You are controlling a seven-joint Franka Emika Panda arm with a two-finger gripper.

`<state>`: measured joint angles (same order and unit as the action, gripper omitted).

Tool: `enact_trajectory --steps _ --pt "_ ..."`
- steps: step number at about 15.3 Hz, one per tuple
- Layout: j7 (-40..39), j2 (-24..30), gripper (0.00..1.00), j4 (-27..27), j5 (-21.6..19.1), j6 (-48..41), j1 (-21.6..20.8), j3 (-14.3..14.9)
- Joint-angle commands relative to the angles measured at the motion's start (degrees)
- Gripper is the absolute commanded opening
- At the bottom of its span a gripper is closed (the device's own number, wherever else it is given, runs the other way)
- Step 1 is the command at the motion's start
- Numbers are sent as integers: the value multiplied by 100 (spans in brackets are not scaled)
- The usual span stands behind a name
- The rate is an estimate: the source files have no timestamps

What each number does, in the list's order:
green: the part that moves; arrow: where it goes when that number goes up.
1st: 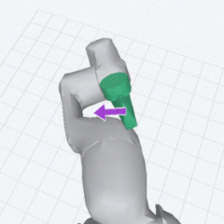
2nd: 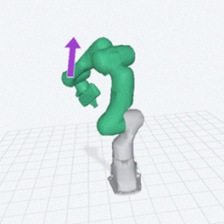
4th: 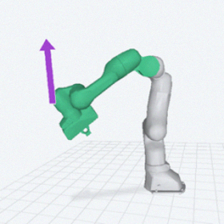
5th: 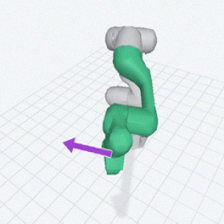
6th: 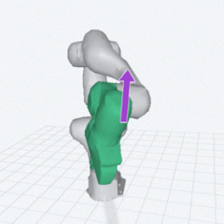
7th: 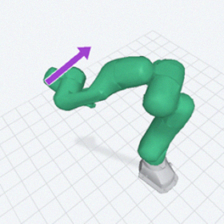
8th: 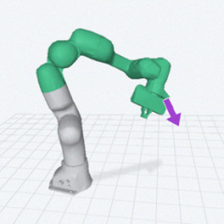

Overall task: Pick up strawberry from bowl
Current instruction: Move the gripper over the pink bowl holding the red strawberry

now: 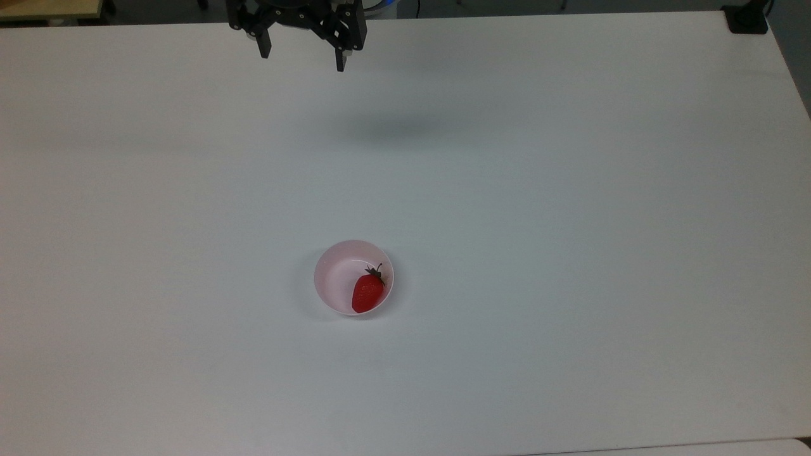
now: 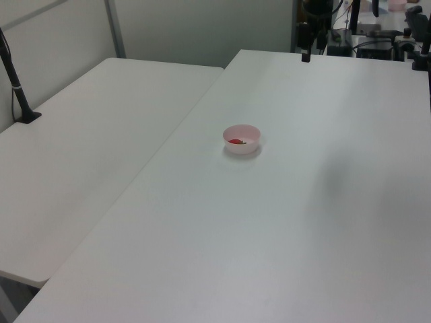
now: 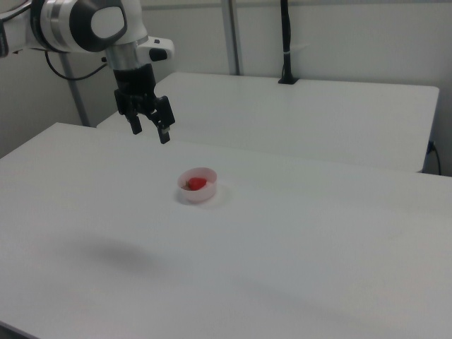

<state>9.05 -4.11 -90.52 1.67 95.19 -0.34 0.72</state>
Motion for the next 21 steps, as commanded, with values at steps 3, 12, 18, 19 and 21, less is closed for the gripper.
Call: enact_trajectory --steps 3,12,18,19,21 --pt "-131 156 100 -132 -105 -141 -2 25" --pt "-131 -80 100 -2 -114 -62 -19 25" --pt "-43 -599 100 175 -114 701 -72 -1" --pt "-35 -704 100 175 -114 755 -98 -1" --pt "-34 -906 100 184 -70 834 -212 -1"
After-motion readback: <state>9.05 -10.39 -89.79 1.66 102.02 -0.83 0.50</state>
